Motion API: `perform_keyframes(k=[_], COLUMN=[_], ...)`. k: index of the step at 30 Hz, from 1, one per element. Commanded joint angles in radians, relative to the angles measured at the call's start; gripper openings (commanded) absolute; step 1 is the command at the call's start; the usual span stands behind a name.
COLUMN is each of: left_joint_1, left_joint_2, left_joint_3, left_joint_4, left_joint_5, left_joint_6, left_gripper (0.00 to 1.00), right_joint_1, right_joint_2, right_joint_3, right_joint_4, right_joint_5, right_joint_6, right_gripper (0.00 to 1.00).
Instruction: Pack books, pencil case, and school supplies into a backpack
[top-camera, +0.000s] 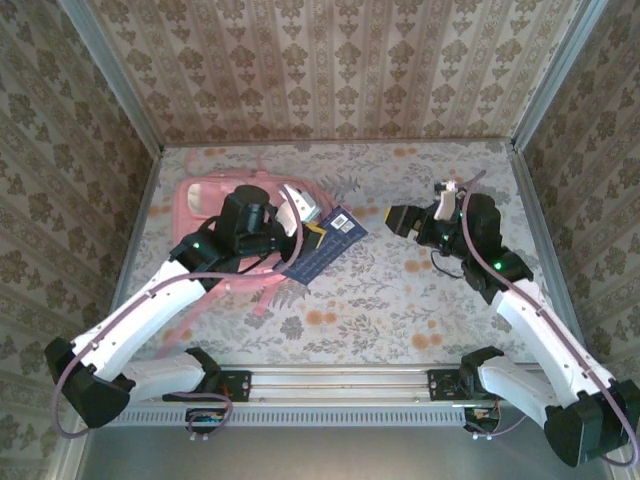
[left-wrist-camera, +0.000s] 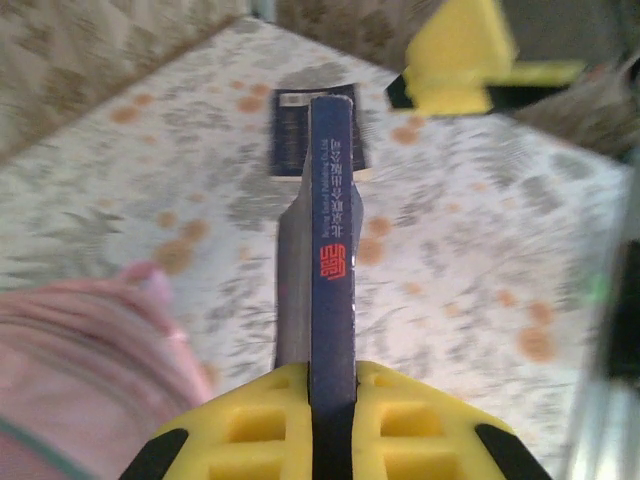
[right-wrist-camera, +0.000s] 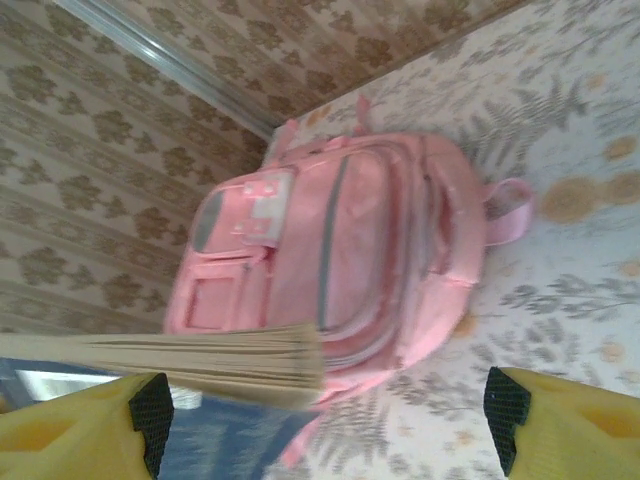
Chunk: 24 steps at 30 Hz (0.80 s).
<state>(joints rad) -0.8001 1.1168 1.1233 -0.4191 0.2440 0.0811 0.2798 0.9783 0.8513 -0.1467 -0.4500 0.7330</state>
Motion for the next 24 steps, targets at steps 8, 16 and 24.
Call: perform_keyframes(k=[8, 16, 24], left_joint_1=[-0.146, -0.286, -0.439], left_joint_2=[-0.042, -0.049, -0.058], left_joint_3=[-0.06, -0.101, -0.159], left_joint_4=[0.102, 0.208, 0.291], left_joint_5=[-0.538, -0.634, -0.643], left_joint_6=[0.324, 0.481, 0.618], left_gripper=[0.0, 0.0, 0.0], right_joint_1=[0.052, 0.155, 0.166], right_joint_2=[0.143, 0.204, 0.261], right_joint_3=[0.051, 0.047, 0.054], right_joint_4=[0.109, 0.291, 0.418], right_joint_5=[-0.311, -0.29, -0.265], right_joint_6=[0.563, 0.812, 0.871], right_gripper=[0.91, 0.97, 0.95])
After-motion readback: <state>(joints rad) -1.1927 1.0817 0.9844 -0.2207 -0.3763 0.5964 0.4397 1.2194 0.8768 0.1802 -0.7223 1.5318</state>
